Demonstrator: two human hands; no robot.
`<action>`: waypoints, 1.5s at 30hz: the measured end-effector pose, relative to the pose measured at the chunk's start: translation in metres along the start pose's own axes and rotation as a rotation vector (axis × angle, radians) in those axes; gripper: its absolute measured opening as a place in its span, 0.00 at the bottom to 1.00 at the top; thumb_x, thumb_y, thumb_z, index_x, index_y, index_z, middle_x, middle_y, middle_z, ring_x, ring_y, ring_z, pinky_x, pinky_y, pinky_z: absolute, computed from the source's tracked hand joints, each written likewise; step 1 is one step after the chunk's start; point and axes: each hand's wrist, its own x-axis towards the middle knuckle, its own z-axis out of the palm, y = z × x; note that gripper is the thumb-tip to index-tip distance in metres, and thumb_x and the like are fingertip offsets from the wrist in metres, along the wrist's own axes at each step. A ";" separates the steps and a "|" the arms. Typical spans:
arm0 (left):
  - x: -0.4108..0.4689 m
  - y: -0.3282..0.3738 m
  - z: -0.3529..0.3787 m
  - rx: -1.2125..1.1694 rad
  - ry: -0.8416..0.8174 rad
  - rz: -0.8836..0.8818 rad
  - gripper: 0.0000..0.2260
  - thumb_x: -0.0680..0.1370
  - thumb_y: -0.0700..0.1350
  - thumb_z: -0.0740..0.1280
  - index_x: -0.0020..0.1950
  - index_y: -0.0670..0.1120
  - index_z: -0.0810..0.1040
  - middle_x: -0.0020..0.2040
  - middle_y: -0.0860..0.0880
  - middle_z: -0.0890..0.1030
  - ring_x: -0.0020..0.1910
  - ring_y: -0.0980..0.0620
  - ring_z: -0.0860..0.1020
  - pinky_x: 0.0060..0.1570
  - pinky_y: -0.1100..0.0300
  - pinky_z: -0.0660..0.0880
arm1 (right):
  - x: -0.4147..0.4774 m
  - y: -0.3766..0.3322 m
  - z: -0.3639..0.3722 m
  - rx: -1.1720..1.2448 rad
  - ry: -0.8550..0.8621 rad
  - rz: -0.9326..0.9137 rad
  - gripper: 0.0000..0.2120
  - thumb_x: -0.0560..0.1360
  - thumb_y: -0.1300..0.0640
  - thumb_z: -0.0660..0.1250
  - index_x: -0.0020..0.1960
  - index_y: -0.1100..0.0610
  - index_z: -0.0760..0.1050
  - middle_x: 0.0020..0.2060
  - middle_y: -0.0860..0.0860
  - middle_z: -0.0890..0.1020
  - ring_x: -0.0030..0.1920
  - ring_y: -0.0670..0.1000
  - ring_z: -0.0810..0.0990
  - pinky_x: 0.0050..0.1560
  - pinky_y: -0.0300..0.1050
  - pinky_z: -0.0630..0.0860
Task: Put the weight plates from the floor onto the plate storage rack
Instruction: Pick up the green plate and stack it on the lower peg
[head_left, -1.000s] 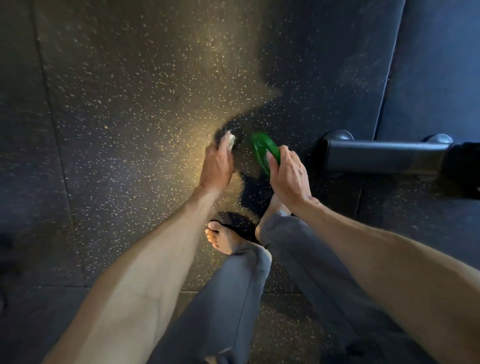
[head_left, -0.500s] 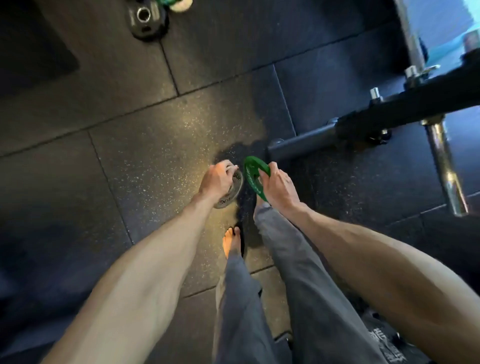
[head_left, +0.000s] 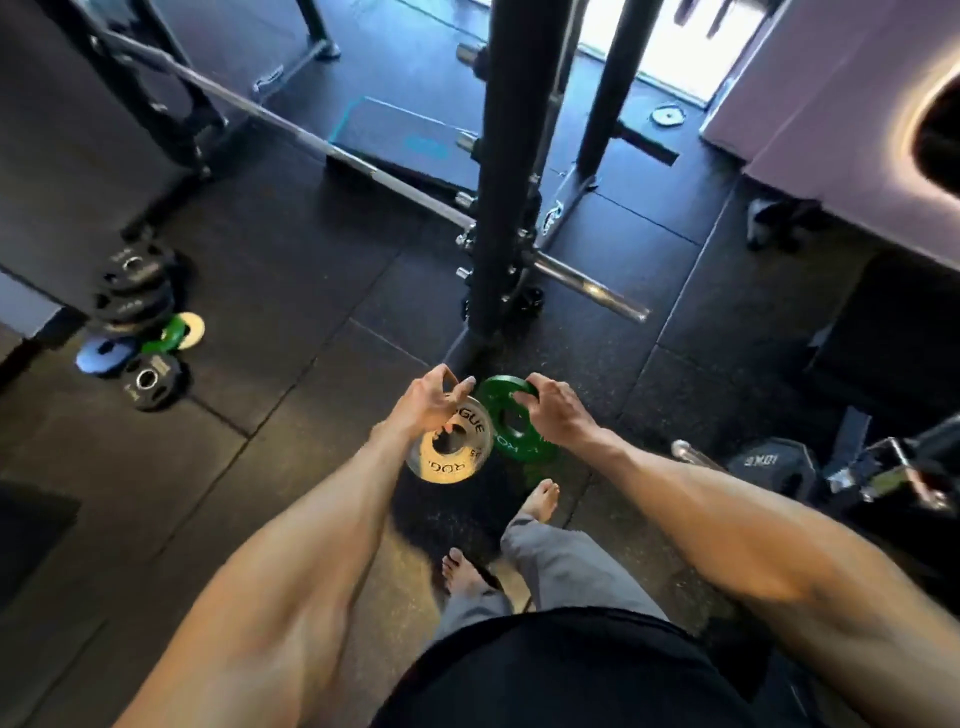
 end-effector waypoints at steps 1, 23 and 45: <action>0.005 0.022 0.003 0.080 -0.030 0.042 0.21 0.78 0.65 0.60 0.56 0.48 0.73 0.48 0.47 0.82 0.47 0.48 0.80 0.51 0.50 0.78 | -0.004 0.006 -0.015 0.015 0.022 0.009 0.11 0.81 0.51 0.63 0.55 0.57 0.77 0.49 0.59 0.84 0.49 0.60 0.82 0.47 0.49 0.75; 0.192 0.457 0.159 0.688 -0.318 0.665 0.09 0.77 0.56 0.65 0.54 0.53 0.78 0.47 0.49 0.81 0.45 0.47 0.81 0.46 0.53 0.77 | 0.032 0.234 -0.336 0.190 0.495 0.189 0.06 0.80 0.54 0.65 0.47 0.53 0.70 0.41 0.53 0.82 0.40 0.53 0.80 0.39 0.44 0.69; 0.423 0.709 0.192 0.656 -0.323 0.638 0.07 0.78 0.55 0.66 0.47 0.52 0.73 0.33 0.51 0.79 0.25 0.53 0.79 0.26 0.61 0.75 | 0.256 0.368 -0.581 -0.091 0.568 0.133 0.05 0.78 0.51 0.62 0.49 0.51 0.69 0.42 0.55 0.84 0.43 0.59 0.84 0.42 0.55 0.79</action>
